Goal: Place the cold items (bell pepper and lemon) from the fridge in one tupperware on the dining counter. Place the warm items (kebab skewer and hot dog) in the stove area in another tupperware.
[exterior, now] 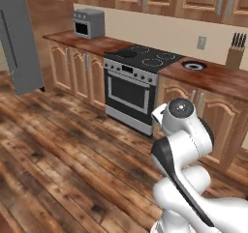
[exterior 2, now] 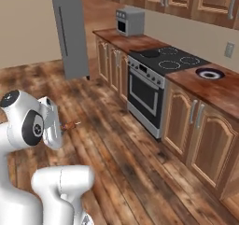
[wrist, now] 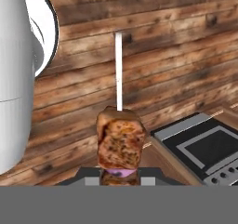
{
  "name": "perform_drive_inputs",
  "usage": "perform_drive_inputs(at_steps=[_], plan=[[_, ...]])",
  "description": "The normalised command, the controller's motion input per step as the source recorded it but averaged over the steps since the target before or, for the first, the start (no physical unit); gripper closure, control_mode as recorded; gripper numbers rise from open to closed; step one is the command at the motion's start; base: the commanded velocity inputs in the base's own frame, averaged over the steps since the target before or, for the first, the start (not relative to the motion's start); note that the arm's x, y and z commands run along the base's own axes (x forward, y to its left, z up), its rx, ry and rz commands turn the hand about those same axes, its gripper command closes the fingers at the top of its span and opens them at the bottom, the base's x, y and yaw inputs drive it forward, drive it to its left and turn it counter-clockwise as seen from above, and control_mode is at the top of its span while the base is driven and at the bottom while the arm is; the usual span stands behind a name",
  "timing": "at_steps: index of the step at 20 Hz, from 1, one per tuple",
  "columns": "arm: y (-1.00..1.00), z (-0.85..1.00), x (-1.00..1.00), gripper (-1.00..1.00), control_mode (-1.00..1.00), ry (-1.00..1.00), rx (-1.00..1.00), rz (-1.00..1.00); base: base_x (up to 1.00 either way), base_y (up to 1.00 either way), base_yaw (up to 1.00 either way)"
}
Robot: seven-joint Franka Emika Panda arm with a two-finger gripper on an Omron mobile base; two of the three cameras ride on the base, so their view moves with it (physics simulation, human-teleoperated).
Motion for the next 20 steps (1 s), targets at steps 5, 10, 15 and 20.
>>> perform_drive_inputs(at_steps=[5, 10, 15, 20], plan=[[0.0, 0.0, 0.0, 1.0, 1.0, 0.0, 0.0, 0.0, -1.0, 0.0, 0.12], [0.0, 0.0, 0.0, 1.0, 1.0, 0.0, 0.0, 0.0, -1.0, 0.0, 0.15], [0.0, 0.0, 0.0, 1.0, 1.0, 0.0, 0.0, 0.0, -1.0, 0.0, 0.21], [0.0, 0.0, 0.0, 1.0, 1.0, 0.0, 0.0, 0.0, -1.0, 0.41, 0.15]])
